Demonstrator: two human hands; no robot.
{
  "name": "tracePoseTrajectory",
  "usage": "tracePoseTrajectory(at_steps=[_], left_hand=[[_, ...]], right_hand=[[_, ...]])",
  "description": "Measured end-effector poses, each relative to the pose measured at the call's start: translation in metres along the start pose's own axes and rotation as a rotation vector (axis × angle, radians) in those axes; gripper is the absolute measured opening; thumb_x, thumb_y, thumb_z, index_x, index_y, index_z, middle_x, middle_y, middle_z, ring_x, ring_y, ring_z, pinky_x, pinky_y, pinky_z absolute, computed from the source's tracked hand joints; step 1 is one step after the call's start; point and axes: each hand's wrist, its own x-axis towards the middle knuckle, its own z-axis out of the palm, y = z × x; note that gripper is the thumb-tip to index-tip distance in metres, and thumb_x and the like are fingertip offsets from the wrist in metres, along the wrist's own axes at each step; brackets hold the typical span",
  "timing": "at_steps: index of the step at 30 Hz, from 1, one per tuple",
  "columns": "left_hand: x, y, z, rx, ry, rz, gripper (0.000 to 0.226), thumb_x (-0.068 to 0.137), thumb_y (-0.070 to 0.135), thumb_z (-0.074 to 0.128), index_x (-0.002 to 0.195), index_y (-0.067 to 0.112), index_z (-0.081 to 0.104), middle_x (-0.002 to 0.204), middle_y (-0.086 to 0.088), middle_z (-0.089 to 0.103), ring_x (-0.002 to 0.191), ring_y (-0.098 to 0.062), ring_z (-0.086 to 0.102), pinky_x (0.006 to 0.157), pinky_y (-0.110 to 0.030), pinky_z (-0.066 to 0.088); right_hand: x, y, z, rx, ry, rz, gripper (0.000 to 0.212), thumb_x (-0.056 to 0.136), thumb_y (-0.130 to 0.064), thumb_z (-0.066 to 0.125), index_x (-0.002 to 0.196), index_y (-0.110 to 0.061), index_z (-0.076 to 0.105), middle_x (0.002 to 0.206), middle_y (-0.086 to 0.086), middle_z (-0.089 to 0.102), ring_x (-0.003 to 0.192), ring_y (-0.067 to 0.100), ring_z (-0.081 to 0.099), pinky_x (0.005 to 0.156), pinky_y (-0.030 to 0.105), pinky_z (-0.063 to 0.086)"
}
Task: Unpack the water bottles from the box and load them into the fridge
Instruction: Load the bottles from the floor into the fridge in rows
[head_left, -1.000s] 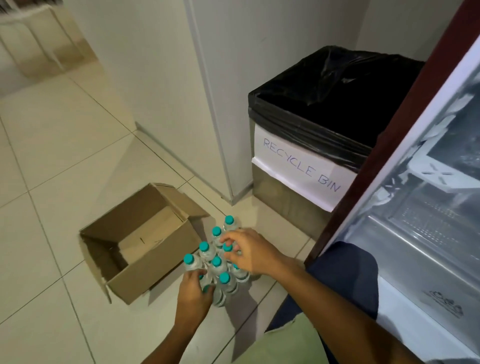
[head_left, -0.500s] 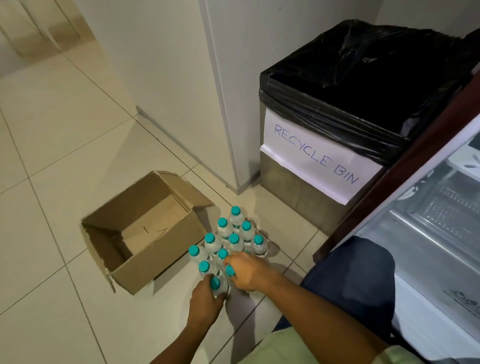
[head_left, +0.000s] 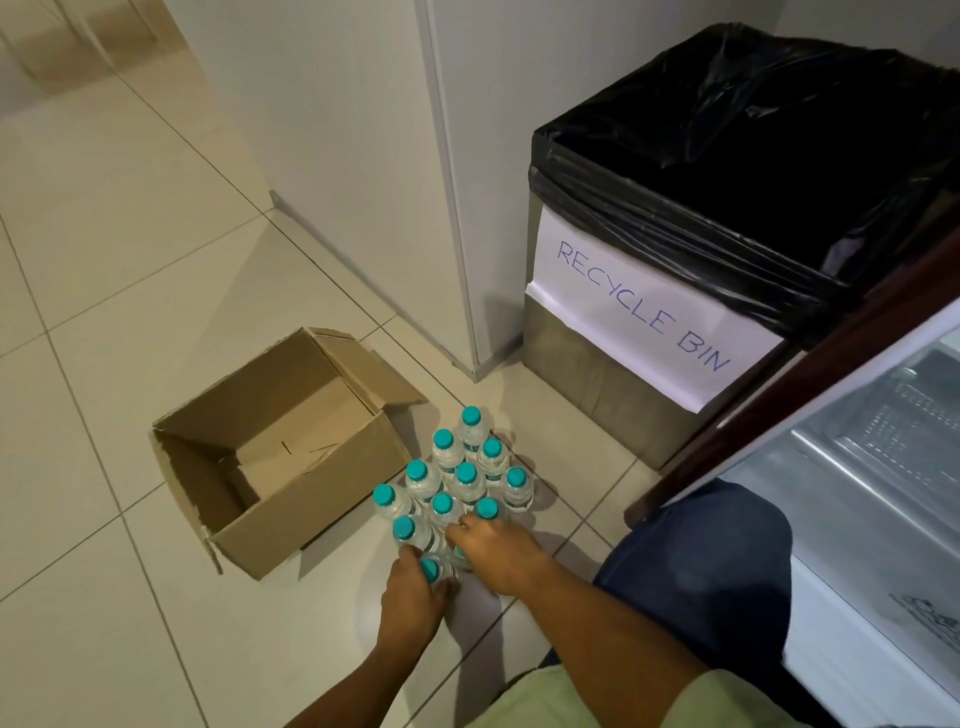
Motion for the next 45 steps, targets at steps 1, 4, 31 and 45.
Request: tracePoseTrajectory(at_steps=[1, 4, 31, 45], left_hand=[[0.0, -0.001, 0.001, 0.02, 0.002, -0.001, 0.058, 0.084, 0.034, 0.075, 0.13, 0.019, 0.042, 0.13, -0.002, 0.057, 0.112, -0.018, 0.059, 0.094, -0.031, 0.052], [-0.002, -0.002, 0.003, 0.081, -0.001, -0.001, 0.057, 0.087, 0.036, 0.072, 0.134, 0.018, 0.044, 0.131, -0.002, 0.055, 0.115, -0.017, 0.057, 0.096, -0.028, 0.049], [-0.071, 0.1, -0.085, -0.188, 0.08, 0.391, 0.053, 0.076, 0.038, 0.081, 0.124, 0.026, 0.06, 0.107, 0.019, 0.059, 0.087, -0.002, 0.061, 0.065, -0.011, 0.05], [-0.143, 0.235, -0.13, -0.317, -0.031, 0.816, 0.05, 0.061, 0.063, 0.072, 0.107, 0.044, 0.062, 0.1, 0.035, 0.065, 0.095, 0.013, 0.061, 0.072, -0.013, 0.048]], right_hand=[[-0.001, 0.001, 0.0, -0.019, 0.004, -0.006, 0.043, 0.094, -0.005, 0.062, 0.135, -0.008, 0.048, 0.133, 0.017, 0.057, 0.116, 0.035, 0.059, 0.092, 0.046, 0.052], [-0.001, 0.002, 0.0, -0.07, 0.026, -0.031, 0.042, 0.094, -0.006, 0.063, 0.133, -0.008, 0.048, 0.129, 0.017, 0.06, 0.113, 0.035, 0.061, 0.089, 0.045, 0.054], [-0.103, 0.033, -0.09, 0.777, 0.301, 0.21, 0.049, 0.087, -0.041, 0.074, 0.132, -0.03, 0.06, 0.13, -0.01, 0.064, 0.116, 0.007, 0.061, 0.099, 0.033, 0.054], [-0.236, 0.058, -0.186, 0.882, 0.828, 0.284, 0.034, 0.087, -0.035, 0.077, 0.118, -0.033, 0.065, 0.114, -0.019, 0.069, 0.11, -0.006, 0.062, 0.091, 0.015, 0.051]])
